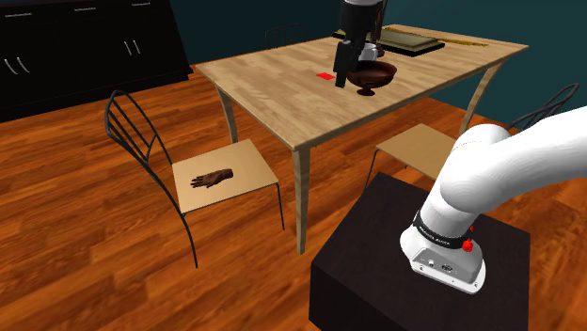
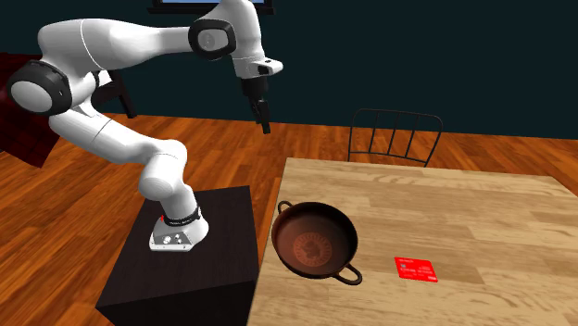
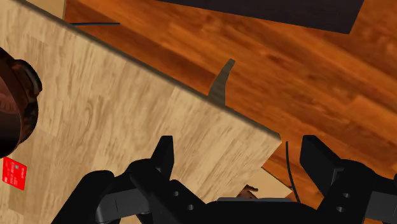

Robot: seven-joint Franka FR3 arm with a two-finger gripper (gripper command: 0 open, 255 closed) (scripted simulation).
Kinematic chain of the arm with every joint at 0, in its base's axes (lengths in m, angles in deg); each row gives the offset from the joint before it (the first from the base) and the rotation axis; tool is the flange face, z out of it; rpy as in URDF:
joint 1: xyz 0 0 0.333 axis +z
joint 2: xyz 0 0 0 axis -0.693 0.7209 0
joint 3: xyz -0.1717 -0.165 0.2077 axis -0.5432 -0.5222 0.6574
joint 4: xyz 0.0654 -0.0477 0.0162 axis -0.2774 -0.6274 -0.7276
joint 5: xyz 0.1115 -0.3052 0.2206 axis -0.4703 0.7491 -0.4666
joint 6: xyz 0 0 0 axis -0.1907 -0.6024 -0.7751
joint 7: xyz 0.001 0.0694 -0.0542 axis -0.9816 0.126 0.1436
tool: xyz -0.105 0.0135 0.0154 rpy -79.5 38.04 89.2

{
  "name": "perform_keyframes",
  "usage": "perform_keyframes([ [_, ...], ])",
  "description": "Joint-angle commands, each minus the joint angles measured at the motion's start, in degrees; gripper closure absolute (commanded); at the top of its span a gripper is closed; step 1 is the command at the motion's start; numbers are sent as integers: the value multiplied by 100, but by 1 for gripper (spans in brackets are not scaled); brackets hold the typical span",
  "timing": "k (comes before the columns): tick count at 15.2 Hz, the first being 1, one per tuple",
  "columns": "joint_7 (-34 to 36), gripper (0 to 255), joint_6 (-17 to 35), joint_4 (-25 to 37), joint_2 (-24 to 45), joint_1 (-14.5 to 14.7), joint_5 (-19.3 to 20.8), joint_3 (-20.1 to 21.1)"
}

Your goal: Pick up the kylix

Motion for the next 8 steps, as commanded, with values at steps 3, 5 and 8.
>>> perform_keyframes([
  [3,-191,0,149,-21,147,-104,153,-205],
  [5,-379,0,301,-18,316,-207,299,-409],
  [8,-652,0,534,31,611,-354,505,-713],
])
